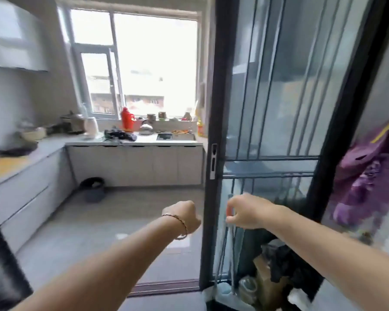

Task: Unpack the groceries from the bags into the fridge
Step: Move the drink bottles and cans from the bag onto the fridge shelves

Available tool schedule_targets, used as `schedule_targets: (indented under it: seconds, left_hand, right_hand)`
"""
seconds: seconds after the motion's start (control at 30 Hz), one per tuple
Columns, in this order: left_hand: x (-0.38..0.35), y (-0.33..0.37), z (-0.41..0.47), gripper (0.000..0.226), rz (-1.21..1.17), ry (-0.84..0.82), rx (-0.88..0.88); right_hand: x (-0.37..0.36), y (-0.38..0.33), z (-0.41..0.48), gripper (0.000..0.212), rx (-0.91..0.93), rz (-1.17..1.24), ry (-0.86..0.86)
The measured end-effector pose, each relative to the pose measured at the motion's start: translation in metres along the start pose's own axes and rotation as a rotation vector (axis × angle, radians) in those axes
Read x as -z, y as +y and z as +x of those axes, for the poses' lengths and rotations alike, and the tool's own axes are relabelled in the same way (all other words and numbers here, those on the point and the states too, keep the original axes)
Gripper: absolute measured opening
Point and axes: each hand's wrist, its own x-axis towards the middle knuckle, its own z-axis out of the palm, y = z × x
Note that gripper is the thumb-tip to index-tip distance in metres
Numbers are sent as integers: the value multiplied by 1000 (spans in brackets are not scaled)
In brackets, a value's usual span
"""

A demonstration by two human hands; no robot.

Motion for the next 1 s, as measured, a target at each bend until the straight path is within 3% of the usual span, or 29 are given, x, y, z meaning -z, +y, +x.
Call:
schedule_targets:
  seconds: [0.2, 0.43, 0.7, 1.0]
  left_hand:
    - [10, -234, -123, 29, 34, 92, 422]
    - [42, -459, -310, 28, 57, 149, 852]
    - [51, -632, -490, 26, -41, 209, 1230]
    - [49, -793, -601, 24, -174, 303, 1595]
  right_hand:
    - [-65, -248, 39, 28, 448, -157, -1]
    - [-136, -544, 11, 29, 844, -160, -92]
    - [-197, -804, -34, 27, 1179, -221, -189]
    - [-256, -1034, -55, 25, 1465, -176, -221]
